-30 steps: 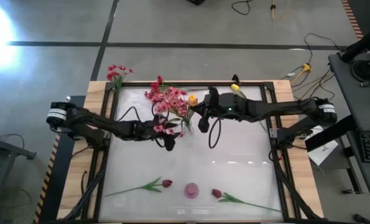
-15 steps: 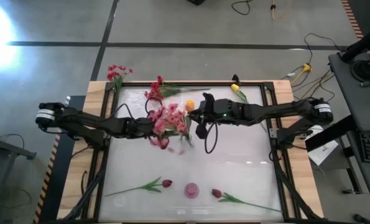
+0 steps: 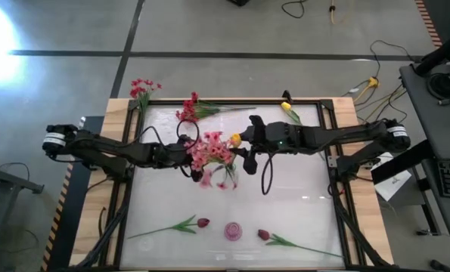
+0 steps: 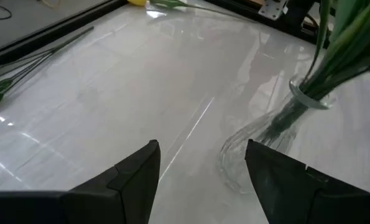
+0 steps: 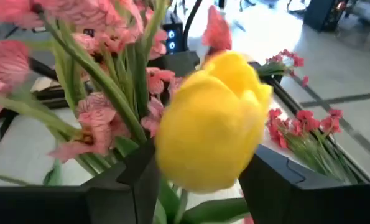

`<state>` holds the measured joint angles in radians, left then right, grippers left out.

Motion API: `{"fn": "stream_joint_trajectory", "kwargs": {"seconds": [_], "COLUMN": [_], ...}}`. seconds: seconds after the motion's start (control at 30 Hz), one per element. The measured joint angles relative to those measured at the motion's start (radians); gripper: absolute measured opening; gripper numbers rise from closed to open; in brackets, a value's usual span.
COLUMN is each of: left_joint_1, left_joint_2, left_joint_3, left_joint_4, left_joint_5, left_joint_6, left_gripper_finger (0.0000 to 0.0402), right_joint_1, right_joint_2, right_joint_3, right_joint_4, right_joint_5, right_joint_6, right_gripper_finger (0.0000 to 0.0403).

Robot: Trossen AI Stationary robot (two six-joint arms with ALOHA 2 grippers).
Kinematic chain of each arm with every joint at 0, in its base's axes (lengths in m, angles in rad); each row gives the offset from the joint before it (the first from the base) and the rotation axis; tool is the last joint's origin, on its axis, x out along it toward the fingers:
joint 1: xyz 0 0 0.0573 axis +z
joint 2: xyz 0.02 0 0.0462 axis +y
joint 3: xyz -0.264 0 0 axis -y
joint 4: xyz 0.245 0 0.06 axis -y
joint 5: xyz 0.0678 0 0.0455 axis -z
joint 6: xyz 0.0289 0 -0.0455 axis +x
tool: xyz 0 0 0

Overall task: Sort flowers into vase by color
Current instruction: Put the bottom yellow flower into the transparent vase, then adjust the transparent vase

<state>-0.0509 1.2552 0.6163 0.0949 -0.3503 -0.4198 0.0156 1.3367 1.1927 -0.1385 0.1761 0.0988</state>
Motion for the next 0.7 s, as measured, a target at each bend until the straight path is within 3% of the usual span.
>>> {"fn": "stream_joint_trajectory", "kwargs": {"seconds": [0.37, 0.6, 0.7], "left_joint_1": [-0.082, -0.123, -0.123], "left_joint_2": [-0.001, 0.026, 0.075], "left_joint_3": [-0.001, -0.002, -0.002], "left_joint_4": [-0.117, -0.015, 0.064], "left_joint_5": [0.001, -0.003, -0.006], "left_joint_6": [-0.057, -0.089, -0.083], "left_gripper_finger": [0.0223, 0.0223, 0.0223], "right_joint_1": [0.022, 0.029, 0.055], "right_joint_2": [-0.114, -0.164, -0.151], "right_joint_3": [0.084, 0.053, 0.003], "right_joint_4": [-0.316, -0.53, -0.54], "right_joint_5": [0.001, 0.001, 0.003], "right_joint_6": [0.089, 0.145, 0.171], "right_gripper_finger": [0.0192, 0.0192, 0.0192]}}
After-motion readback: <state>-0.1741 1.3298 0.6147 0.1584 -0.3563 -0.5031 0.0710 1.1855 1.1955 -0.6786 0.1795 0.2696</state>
